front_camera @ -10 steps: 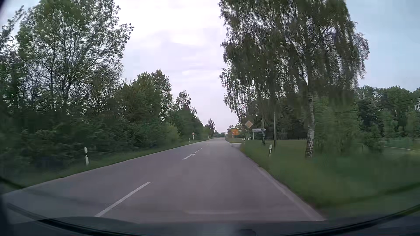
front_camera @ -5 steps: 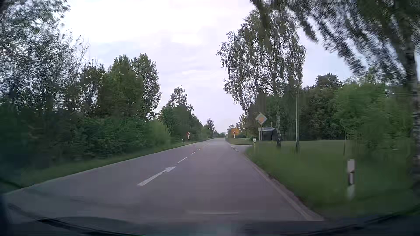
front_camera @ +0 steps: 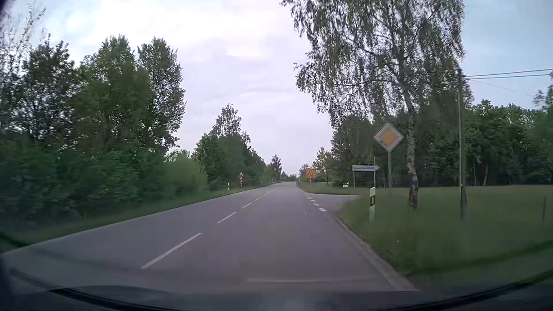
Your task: Follow the waypoints while adhering to traffic rules and regulations
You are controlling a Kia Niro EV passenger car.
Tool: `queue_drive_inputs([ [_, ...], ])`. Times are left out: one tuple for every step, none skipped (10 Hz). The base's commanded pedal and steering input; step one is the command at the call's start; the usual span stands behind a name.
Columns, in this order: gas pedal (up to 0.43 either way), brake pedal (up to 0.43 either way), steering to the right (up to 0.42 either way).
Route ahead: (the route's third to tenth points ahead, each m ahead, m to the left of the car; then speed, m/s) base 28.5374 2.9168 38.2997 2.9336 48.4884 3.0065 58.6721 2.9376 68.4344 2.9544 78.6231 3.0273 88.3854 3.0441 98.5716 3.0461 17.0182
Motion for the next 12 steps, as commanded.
queue_drive_inputs([
  [0.067,0.0,0.0],
  [0.059,0.0,0.0],
  [0.047,0.0,0.0],
  [0.047,0.0,0.0],
  [0.047,0.0,0.0],
  [0.047,0.0,0.0],
  [0.047,0.0,0.0],
  [0.047,0.0,0.0],
  [0.047,0.0,0.0],
  [0.047,0.0,-0.001],
  [0.047,0.0,-0.003],
  [0.047,0.0,-0.005],
])
